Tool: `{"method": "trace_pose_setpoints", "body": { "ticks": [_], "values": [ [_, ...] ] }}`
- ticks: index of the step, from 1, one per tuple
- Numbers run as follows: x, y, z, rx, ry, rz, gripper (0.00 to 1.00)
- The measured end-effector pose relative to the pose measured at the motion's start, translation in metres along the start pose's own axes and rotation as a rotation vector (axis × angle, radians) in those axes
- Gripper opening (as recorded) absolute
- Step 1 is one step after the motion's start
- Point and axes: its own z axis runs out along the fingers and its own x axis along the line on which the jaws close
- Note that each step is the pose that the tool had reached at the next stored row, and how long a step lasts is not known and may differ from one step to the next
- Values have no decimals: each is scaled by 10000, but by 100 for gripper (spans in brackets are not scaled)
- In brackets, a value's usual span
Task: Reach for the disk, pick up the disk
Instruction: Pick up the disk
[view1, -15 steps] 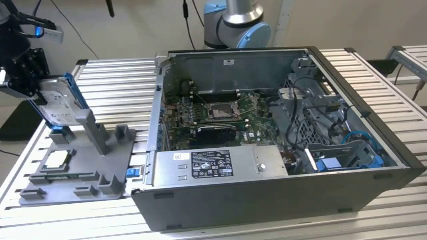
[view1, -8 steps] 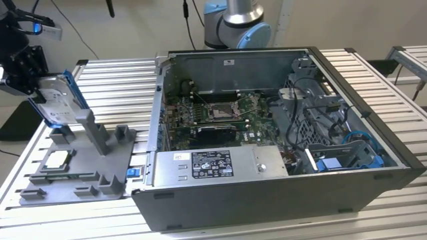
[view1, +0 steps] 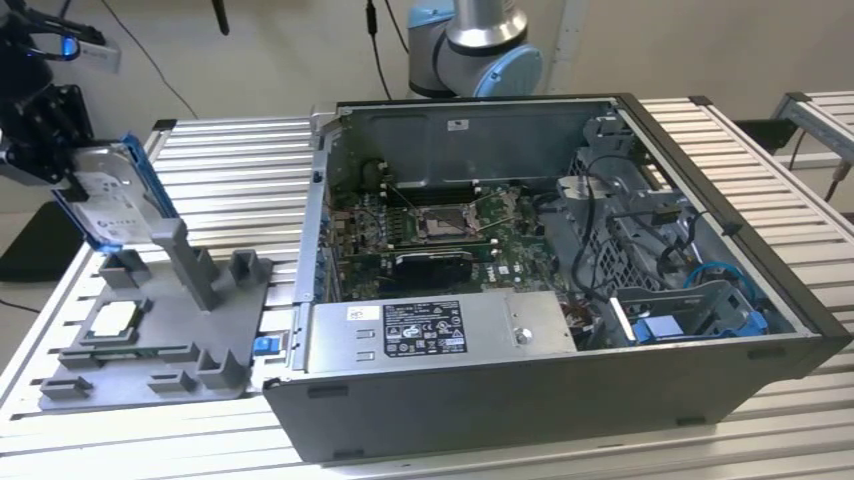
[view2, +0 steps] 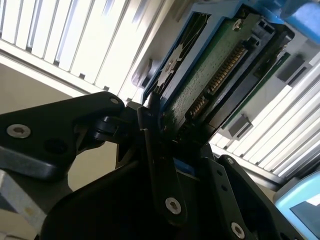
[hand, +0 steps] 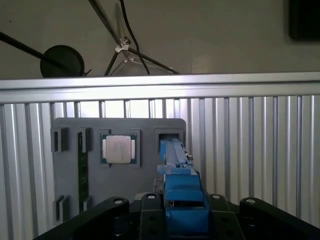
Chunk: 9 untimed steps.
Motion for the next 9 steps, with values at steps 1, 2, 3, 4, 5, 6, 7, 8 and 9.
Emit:
{"method": "trace_pose_setpoints", "body": {
  "ticks": [1, 2, 3, 4, 5, 6, 7, 8, 9],
  "values": [
    [0, 0, -8, 0, 0, -4, 0],
    [-1, 0, -16, 0, 0, -8, 0],
    [-1, 0, -23, 1, -1, -12, 0],
    [-1, 0, -32, 0, 0, -16, 0],
    [-1, 0, -42, -1, 1, -23, 0],
    [-1, 1, -52, 0, 0, -32, 0],
    [-2, 1, -63, -1, 1, -41, 0],
    [-2, 1, -73, -1, 0, -46, 0],
    [-3, 1, -84, -1, 1, -51, 0]
  ]
}}
